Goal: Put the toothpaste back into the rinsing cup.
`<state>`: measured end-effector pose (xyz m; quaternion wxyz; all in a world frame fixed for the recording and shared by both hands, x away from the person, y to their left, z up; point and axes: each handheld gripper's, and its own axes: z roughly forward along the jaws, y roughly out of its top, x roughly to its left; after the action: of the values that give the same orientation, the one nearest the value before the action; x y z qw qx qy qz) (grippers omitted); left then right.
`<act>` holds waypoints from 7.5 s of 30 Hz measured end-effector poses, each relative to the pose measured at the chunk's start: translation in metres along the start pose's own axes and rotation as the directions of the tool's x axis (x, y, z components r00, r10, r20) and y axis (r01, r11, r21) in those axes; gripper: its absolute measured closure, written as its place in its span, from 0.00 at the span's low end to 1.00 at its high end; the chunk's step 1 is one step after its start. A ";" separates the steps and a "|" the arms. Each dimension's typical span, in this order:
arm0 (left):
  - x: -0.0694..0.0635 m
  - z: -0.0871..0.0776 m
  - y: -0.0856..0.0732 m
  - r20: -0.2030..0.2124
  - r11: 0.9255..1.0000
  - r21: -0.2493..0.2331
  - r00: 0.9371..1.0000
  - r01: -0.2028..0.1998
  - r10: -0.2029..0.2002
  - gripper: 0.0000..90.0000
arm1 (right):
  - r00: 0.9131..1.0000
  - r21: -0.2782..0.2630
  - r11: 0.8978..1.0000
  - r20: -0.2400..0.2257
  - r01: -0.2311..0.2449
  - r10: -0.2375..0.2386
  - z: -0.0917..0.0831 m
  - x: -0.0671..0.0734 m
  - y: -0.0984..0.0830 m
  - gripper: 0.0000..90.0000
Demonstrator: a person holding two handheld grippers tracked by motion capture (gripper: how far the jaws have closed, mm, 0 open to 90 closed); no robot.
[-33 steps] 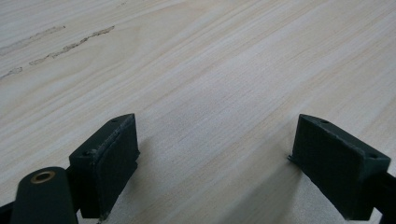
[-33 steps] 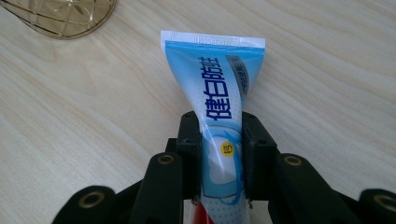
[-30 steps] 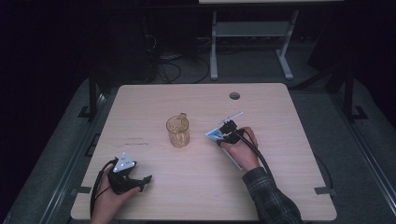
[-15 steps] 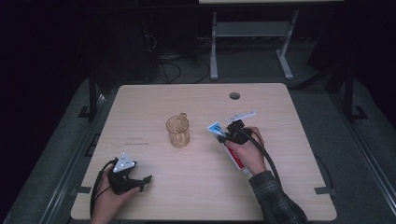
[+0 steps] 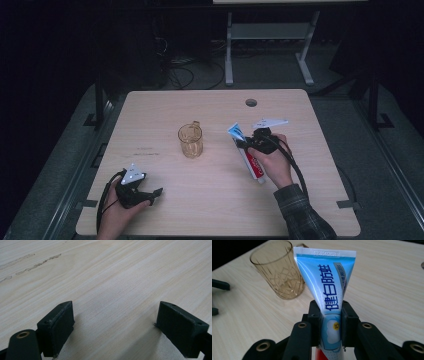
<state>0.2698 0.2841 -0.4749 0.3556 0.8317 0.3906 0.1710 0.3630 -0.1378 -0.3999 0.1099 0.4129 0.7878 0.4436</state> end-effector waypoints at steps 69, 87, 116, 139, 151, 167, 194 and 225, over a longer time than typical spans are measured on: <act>0.000 0.000 0.000 0.010 1.000 0.002 1.000 -0.014 0.014 0.14 | 0.984 -0.197 0.979 -0.156 0.055 -0.087 0.006 0.017 0.092 0.82; -0.001 0.000 0.000 0.013 1.000 -0.001 1.000 -0.011 0.011 0.14 | 0.976 -0.196 0.976 -0.174 0.096 -0.131 0.027 0.032 0.125 0.82; -0.001 0.000 0.000 0.016 1.000 0.000 1.000 -0.016 0.016 0.15 | 0.962 -0.215 0.967 -0.205 0.137 -0.182 0.056 0.064 0.162 0.82; -0.001 0.000 0.000 0.023 1.000 0.001 1.000 -0.021 0.021 0.15 | 0.955 -0.239 0.960 -0.218 0.147 -0.200 0.076 0.082 0.181 0.82; -0.001 0.000 0.000 0.026 1.000 0.001 0.999 -0.025 0.025 0.15 | 0.953 -0.238 0.961 -0.229 0.141 -0.197 0.083 0.079 0.175 0.81; -0.002 0.000 0.000 0.026 1.000 0.000 0.999 -0.024 0.024 0.15 | 0.954 -0.223 0.967 -0.241 0.123 -0.177 0.091 0.072 0.161 0.81; -0.002 0.000 0.000 0.028 1.000 0.003 0.999 -0.027 0.027 0.15 | 0.949 -0.180 0.975 -0.260 0.131 -0.176 0.106 0.070 0.140 0.81; -0.002 0.000 0.000 0.029 1.000 0.003 0.999 -0.028 0.027 0.15 | 0.950 -0.148 0.980 -0.263 0.133 -0.169 0.114 0.066 0.120 0.81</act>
<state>0.2691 0.2825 -0.4748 0.3574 0.8400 0.3742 0.1631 0.4486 0.0127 -0.3588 0.0597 0.2781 0.7946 0.5364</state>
